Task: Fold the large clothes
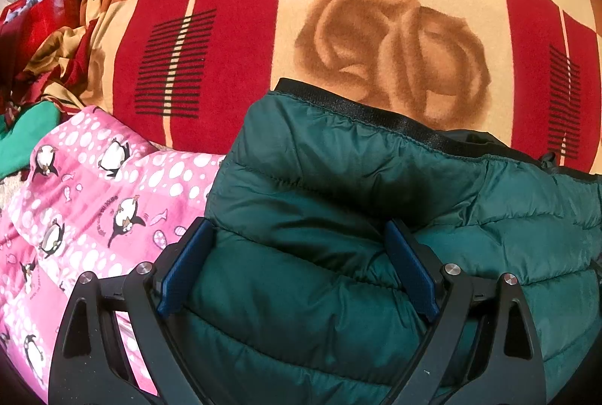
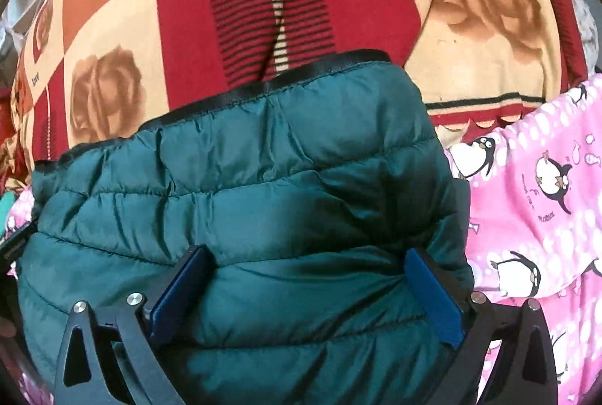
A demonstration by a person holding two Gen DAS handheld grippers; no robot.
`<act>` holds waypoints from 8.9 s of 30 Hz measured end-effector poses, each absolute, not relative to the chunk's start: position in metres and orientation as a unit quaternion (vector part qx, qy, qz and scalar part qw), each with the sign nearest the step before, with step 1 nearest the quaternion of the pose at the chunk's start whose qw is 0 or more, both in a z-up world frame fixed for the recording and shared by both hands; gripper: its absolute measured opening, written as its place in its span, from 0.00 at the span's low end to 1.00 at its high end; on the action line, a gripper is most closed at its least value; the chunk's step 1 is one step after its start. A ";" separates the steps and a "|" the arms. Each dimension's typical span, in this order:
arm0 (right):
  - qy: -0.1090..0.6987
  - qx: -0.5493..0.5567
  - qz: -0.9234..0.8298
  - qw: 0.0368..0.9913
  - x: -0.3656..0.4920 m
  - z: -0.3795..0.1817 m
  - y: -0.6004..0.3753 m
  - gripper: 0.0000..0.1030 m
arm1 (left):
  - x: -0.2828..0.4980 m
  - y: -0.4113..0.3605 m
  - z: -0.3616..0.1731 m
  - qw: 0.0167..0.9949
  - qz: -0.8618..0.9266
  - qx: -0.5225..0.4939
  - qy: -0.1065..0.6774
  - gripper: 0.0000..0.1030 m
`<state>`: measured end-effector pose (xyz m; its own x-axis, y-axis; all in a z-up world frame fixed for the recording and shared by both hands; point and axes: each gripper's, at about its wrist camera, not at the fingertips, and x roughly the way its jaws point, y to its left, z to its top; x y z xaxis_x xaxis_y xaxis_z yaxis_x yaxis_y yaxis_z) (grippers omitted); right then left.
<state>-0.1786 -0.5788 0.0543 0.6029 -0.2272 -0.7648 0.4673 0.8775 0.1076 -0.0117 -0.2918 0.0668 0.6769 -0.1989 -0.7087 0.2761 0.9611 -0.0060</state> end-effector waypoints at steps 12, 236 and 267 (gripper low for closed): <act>0.429 0.142 -0.196 0.870 -0.179 0.064 -0.575 1.00 | -0.033 -0.274 0.092 0.903 -0.159 0.048 0.397 0.89; 0.391 0.110 -0.157 0.900 -0.317 0.114 -0.395 0.86 | -0.239 -0.221 0.143 0.930 -0.158 0.071 0.325 0.78; 0.398 0.110 -0.155 0.898 -0.309 0.108 -0.396 0.86 | -0.230 -0.219 0.133 0.927 -0.158 0.070 0.334 0.78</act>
<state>-0.3088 -0.3961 0.1079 0.6355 -0.1919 -0.7479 0.3664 0.9276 0.0734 -0.2301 -0.2187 0.1334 0.7272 -0.2458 -0.6409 0.3390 0.9405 0.0239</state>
